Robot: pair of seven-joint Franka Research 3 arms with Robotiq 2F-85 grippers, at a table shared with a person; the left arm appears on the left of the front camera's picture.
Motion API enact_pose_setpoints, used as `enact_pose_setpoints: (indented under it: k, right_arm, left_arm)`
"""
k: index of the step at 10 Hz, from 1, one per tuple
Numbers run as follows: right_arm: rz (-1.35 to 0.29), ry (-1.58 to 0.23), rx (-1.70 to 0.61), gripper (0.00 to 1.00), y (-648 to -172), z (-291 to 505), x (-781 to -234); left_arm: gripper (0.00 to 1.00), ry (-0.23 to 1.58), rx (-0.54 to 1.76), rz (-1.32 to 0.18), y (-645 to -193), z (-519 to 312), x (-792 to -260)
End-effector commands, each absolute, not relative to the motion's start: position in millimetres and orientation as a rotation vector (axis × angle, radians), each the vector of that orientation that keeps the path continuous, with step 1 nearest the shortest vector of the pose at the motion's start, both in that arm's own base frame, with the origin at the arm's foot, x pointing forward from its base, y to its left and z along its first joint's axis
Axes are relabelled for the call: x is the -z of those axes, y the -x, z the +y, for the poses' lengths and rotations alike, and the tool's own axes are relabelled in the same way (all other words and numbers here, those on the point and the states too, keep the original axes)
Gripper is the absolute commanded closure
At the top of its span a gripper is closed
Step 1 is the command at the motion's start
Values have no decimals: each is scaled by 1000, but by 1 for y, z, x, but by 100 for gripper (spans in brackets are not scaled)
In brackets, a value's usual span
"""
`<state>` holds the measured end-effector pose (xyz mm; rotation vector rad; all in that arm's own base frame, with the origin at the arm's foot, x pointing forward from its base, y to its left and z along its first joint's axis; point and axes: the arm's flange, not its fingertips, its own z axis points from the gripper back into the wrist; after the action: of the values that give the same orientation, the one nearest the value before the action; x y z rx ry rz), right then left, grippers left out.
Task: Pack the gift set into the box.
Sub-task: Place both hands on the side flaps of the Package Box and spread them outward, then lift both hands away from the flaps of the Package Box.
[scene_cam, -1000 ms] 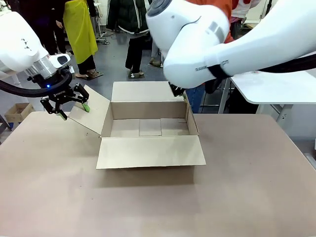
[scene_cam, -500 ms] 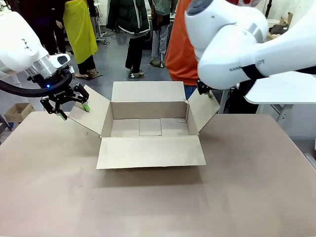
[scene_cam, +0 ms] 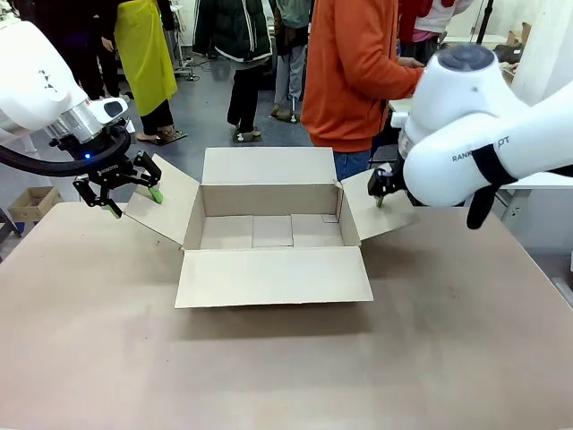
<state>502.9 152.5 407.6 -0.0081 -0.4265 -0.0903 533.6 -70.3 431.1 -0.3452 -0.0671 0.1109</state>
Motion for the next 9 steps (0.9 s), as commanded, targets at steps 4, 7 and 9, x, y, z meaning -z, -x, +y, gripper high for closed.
enact_pose_setpoints:
  k: [4, 7, 9]
  right_arm:
    - [-444, 63, 65, 0, -508, 163, -425]
    - [-444, 63, 65, 0, -508, 163, -425]
    - [-444, 63, 65, 0, -508, 163, -425]
  left_arm:
    - [0, 329, -122, -72, -532, -72, -434]
    - [0, 329, -122, -72, -532, -72, -434]
    - [0, 329, -122, -72, -532, -72, -434]
